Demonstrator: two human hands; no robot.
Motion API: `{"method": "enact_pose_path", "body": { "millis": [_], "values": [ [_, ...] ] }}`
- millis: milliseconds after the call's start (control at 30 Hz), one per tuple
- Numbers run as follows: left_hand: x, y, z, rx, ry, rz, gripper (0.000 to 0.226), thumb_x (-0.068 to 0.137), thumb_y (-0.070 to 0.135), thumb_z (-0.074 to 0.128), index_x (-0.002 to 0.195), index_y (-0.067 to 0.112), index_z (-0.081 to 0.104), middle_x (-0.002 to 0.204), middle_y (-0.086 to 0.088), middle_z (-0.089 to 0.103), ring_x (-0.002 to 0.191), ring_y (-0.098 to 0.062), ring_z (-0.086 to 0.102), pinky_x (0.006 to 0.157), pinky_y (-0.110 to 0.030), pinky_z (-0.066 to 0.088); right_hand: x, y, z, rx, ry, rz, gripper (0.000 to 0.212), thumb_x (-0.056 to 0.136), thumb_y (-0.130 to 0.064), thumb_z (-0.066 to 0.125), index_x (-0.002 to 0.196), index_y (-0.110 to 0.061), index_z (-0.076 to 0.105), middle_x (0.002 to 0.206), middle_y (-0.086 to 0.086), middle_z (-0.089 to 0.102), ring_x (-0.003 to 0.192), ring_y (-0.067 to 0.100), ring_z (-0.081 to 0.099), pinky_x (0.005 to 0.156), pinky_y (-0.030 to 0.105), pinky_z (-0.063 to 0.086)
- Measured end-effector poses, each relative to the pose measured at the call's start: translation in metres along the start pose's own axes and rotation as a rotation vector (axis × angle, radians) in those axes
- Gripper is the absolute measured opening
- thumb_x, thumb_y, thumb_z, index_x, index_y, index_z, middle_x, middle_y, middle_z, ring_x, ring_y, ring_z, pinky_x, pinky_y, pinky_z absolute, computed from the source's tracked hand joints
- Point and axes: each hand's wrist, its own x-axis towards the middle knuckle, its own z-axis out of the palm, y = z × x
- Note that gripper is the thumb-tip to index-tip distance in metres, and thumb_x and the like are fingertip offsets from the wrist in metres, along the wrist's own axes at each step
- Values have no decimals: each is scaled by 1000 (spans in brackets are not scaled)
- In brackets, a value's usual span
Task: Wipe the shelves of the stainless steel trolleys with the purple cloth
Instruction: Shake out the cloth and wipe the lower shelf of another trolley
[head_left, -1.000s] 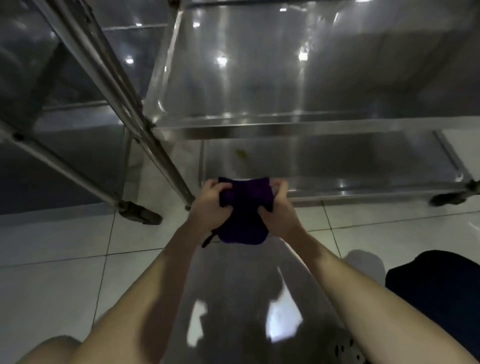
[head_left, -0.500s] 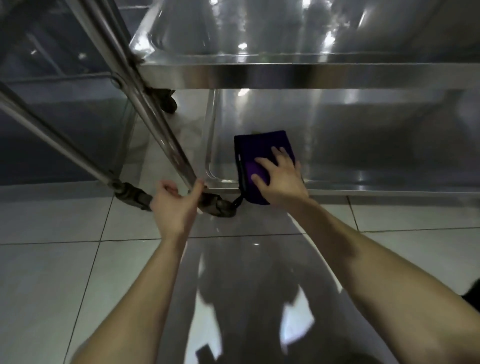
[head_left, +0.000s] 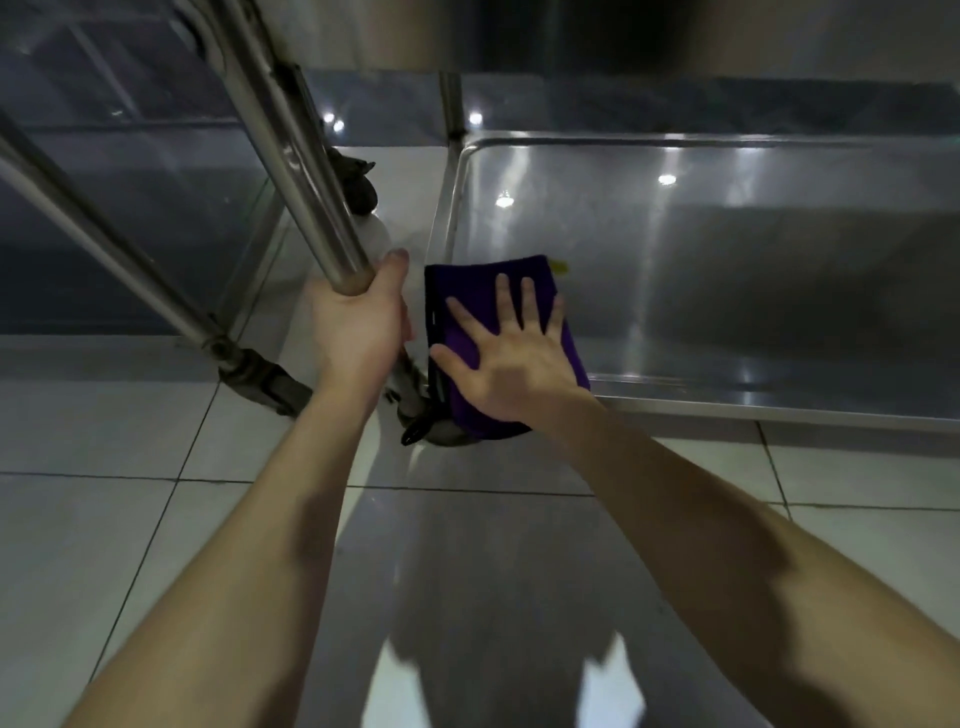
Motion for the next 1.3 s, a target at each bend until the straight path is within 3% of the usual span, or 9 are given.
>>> {"method": "enact_pose_path", "body": {
  "millis": [100, 200, 300, 500, 800, 967, 1200, 1300],
  "values": [
    [1, -1, -1, 20, -3, 17, 51, 93, 39, 70, 44, 28, 60, 47, -2, 56, 44, -21, 56, 67, -45, 58, 33, 10, -4, 10, -33, 15, 87, 90, -93, 6, 167, -54, -6, 177, 12, -23, 161, 40, -26, 123, 68, -20],
    [1, -1, -1, 9, -7, 34, 51, 91, 36, 69, 43, 26, 56, 45, -2, 53, 42, -23, 53, 63, -48, 58, 86, 27, -18, -27, -7, 71, 90, 89, -95, 11, 168, -54, 0, 179, 10, -17, 164, 39, -18, 126, 66, -17],
    [1, -3, 1, -8, 18, 32, 50, 87, 32, 69, 41, 26, 51, 43, -1, 50, 39, -22, 50, 57, -43, 53, 146, 42, -36, -14, 20, 141, 94, 87, -96, 14, 169, -51, 8, 180, 13, -8, 165, 42, -11, 126, 68, -14],
    [-1, -3, 5, -31, 76, 4, 43, 83, 29, 69, 45, 25, 50, 43, -5, 48, 36, -24, 47, 45, -34, 47, 210, 30, -46, 6, -49, 229, 102, 83, -101, 13, 169, -49, 0, 179, 18, -14, 162, 49, -17, 121, 74, -17],
    [-13, 10, 5, 0, 74, -22, 41, 92, 16, 68, 55, 20, 50, 48, -4, 50, 42, -22, 50, 49, -36, 46, 66, -14, -9, -5, -18, 25, 86, 98, -83, 12, 171, -40, -7, 179, 14, -17, 163, 41, -20, 126, 67, -18],
    [-17, 16, 4, 17, 46, -57, 39, 96, 16, 68, 60, 17, 53, 48, -1, 52, 43, -21, 50, 61, -41, 52, 6, 18, -14, 31, -32, -32, 81, 98, -73, 19, 172, -44, 4, 181, 2, -8, 166, 27, -13, 130, 57, -14],
    [-20, 14, 7, -5, 69, -55, 35, 94, 15, 69, 63, 12, 55, 50, -7, 50, 44, -23, 49, 59, -36, 49, -16, 194, -44, 0, -1, 375, 89, 87, -83, 12, 169, -52, 1, 181, -3, -10, 166, 23, -10, 132, 57, -7],
    [-19, 9, 8, -27, 59, -23, 40, 94, 14, 69, 58, 15, 53, 46, -3, 48, 43, -23, 48, 59, -36, 48, 9, 221, -50, 26, 21, 477, 92, 86, -87, 15, 170, -50, 5, 181, 0, -8, 167, 28, -9, 130, 63, -8]
  ]
}}
